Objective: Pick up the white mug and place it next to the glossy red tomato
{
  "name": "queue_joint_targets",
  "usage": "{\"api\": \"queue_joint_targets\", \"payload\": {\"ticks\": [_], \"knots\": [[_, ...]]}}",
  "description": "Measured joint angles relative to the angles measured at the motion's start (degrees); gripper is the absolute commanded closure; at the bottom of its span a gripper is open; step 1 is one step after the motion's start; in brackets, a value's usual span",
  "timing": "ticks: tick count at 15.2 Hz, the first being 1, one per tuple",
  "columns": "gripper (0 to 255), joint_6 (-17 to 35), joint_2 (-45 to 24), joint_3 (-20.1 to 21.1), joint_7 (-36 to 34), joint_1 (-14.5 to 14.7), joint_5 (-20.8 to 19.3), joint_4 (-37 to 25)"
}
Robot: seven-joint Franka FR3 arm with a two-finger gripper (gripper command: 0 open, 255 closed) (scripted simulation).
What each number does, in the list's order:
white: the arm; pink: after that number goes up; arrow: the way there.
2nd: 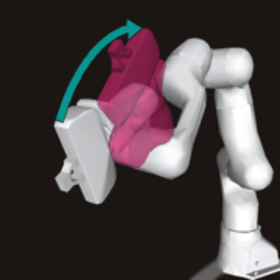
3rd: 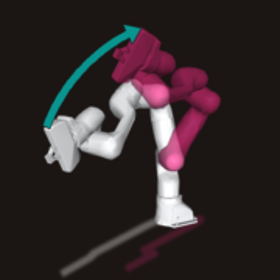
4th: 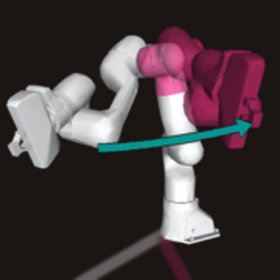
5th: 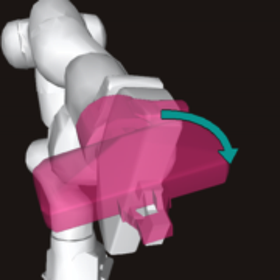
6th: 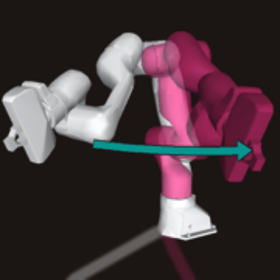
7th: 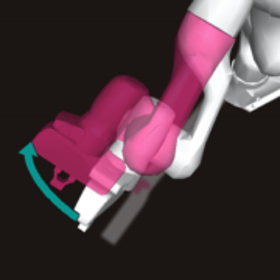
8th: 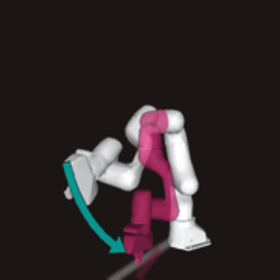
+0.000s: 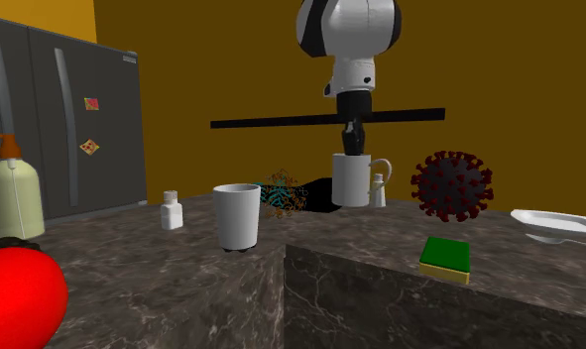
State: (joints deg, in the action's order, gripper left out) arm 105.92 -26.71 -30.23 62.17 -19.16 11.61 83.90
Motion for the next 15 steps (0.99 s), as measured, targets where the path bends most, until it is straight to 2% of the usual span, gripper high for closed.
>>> {"api": "queue_joint_targets", "payload": {"ticks": [15], "knots": [[255, -11.49, 0.26, -0.49, -0.30, -1.54, -0.39, -11.44]]}}
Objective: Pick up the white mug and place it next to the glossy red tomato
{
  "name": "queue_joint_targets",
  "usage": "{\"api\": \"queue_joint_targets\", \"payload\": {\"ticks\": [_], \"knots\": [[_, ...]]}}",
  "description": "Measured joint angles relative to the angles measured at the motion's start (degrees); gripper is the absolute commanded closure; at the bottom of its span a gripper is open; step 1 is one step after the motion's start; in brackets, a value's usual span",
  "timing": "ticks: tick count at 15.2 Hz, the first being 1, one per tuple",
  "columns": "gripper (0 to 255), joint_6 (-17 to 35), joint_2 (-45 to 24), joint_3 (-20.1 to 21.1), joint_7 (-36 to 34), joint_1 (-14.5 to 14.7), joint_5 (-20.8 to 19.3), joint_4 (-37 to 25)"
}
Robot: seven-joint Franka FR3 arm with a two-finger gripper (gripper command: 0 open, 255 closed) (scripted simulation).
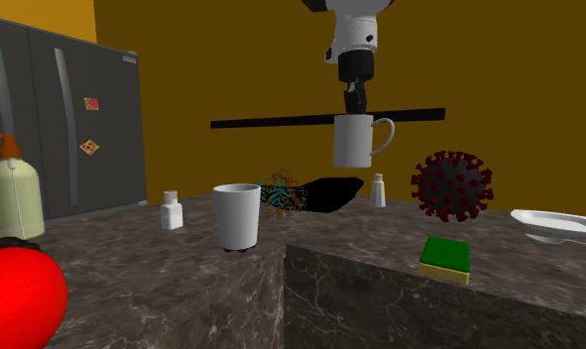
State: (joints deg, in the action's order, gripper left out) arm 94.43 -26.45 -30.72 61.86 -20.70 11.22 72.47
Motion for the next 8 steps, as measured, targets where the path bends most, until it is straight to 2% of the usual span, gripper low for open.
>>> {"api": "queue_joint_targets", "payload": {"ticks": [3, 8], "knots": [[255, -1.80, 0.07, 0.06, -0.58, 0.17, -0.07, -1.78], [255, -0.63, 4.08, 0.97, -6.38, 5.99, -2.14, 3.05]]}}
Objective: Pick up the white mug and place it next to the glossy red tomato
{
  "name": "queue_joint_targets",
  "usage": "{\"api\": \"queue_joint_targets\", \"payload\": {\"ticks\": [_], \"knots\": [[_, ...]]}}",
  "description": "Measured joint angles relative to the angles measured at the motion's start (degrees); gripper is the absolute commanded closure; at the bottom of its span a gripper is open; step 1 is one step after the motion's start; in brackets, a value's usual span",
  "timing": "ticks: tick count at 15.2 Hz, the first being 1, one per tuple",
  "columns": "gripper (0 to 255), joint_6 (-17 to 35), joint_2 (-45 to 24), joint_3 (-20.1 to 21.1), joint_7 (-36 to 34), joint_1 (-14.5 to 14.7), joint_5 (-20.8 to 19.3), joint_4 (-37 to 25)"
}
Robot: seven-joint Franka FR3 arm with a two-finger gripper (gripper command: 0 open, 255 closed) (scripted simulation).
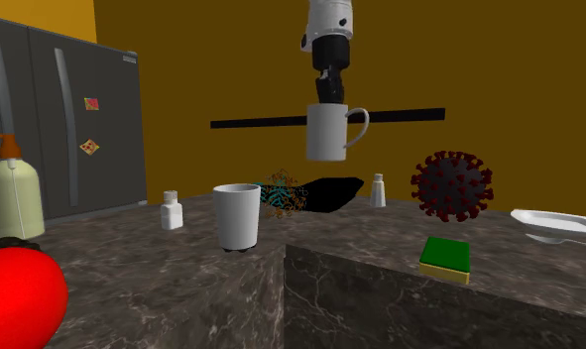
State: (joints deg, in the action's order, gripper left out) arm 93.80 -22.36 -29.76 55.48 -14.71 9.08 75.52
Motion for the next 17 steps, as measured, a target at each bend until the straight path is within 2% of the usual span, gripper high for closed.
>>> {"api": "queue_joint_targets", "payload": {"ticks": [2, 9, 17], "knots": [[255, 1.21, 2.45, 0.42, -2.58, 2.66, -1.20, 3.43], [255, 2.76, 6.22, 2.98, -11.99, 10.05, -3.38, 8.26], [255, 2.11, 5.68, 6.28, -21.63, 16.31, -3.72, 6.94]]}}
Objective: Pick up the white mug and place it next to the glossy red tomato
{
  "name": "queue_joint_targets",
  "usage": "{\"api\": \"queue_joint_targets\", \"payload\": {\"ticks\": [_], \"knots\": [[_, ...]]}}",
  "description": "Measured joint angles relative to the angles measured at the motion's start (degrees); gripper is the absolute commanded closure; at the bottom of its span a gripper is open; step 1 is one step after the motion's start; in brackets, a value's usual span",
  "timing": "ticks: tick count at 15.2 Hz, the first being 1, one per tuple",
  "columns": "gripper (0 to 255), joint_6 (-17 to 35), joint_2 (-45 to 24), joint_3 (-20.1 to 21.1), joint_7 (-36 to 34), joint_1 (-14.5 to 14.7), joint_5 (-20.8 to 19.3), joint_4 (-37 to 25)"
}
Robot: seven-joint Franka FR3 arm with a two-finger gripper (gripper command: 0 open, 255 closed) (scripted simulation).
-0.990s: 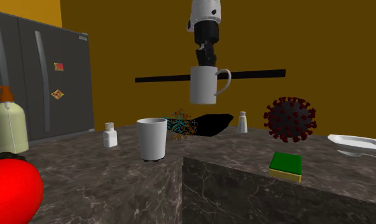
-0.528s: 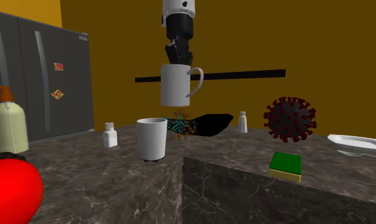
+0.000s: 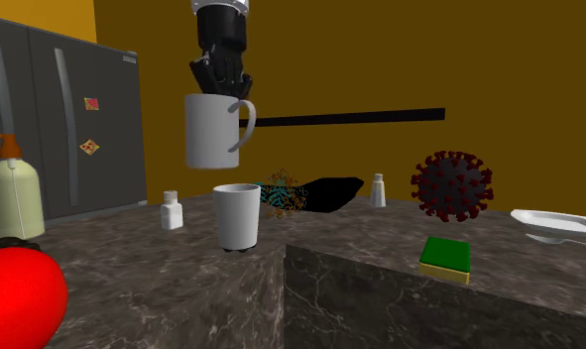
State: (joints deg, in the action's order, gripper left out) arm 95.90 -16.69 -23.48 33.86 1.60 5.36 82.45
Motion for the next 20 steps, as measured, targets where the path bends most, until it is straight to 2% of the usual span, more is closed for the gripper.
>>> {"api": "queue_joint_targets", "payload": {"ticks": [9, 11, 15, 20], "knots": [[255, -2.26, -4.35, 3.76, -10.54, 6.32, 0.74, -6.57], [255, -3.68, -6.01, 4.46, -12.57, 7.35, 1.06, -9.69], [255, -1.53, -6.92, 4.85, -13.47, 8.01, 1.25, -8.38], [255, 2.68, -6.33, 4.93, -13.62, 8.57, 1.11, -3.57]]}}
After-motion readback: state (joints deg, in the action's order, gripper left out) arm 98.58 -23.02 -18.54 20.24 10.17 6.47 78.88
